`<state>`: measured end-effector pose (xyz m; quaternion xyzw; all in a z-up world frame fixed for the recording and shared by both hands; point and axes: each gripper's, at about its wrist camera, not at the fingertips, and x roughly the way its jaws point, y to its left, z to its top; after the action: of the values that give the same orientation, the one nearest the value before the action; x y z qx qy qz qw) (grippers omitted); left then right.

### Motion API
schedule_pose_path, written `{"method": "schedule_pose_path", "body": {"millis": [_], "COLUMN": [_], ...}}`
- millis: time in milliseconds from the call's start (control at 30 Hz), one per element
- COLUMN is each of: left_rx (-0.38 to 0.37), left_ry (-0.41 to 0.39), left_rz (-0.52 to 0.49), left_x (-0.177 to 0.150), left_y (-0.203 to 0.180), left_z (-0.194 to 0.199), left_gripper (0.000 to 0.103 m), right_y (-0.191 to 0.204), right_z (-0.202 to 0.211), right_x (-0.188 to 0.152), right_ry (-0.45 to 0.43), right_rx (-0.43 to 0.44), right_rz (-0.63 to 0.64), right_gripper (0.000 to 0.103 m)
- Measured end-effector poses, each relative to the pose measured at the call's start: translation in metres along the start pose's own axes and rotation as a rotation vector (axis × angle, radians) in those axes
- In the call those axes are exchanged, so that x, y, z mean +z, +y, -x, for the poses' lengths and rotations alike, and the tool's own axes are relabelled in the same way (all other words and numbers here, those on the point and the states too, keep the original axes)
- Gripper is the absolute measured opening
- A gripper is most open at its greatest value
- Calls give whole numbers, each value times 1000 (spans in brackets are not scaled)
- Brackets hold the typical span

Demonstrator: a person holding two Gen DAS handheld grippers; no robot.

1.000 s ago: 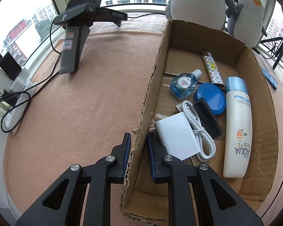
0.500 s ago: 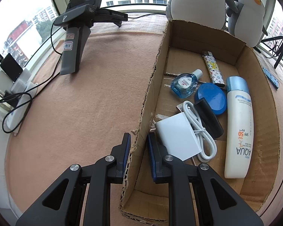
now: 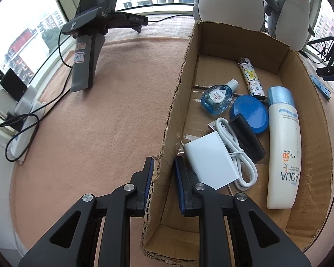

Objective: Organize rigid objects
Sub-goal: 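Move the right gripper to the blue phone stand and grasp it, then carry the blue phone stand with the right gripper into the box and release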

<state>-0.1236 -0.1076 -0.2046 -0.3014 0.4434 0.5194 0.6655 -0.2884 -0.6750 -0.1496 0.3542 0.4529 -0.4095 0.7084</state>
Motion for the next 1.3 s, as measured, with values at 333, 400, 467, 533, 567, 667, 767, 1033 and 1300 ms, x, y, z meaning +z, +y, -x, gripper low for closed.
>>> {"method": "schedule_pose_path", "body": {"millis": [333, 400, 467, 533, 567, 667, 767, 1033, 1300], "left_rx": [-74, -78, -79, -81, -82, -87, -94, -129, -140], "left_ry": [-10, -10, -12, -13, -14, -13, -15, -19, -21], "left_rz": [-149, -158, -159, -161, -162, -173, -183, -242, -251], "left_x": [1, 1, 0, 1, 1, 1, 1, 1, 1], "left_y": [-1, -1, -1, -2, -2, -2, -2, -2, -1], "left_z": [-1, -1, 0, -1, -1, -1, -1, 0, 0], "left_gripper": [17, 17, 17, 17, 17, 17, 17, 17, 17], "right_y": [-10, -7, -2, 5, 9, 23, 36, 66, 91], "right_z": [-18, -20, -20, -20, -20, -22, -23, -25, -20], "right_x": [1, -2, -5, -10, -12, -19, -23, -36, -58], "right_ry": [74, 89, 99, 108, 112, 113, 107, 84, 78], "right_rx": [17, 30, 50, 59, 65, 39, 8, -120, -155], "right_rz": [-60, -67, -64, -56, -49, -21, -4, 75, 148], "right_gripper": [67, 65, 65, 65, 65, 65, 65, 42, 33]}}
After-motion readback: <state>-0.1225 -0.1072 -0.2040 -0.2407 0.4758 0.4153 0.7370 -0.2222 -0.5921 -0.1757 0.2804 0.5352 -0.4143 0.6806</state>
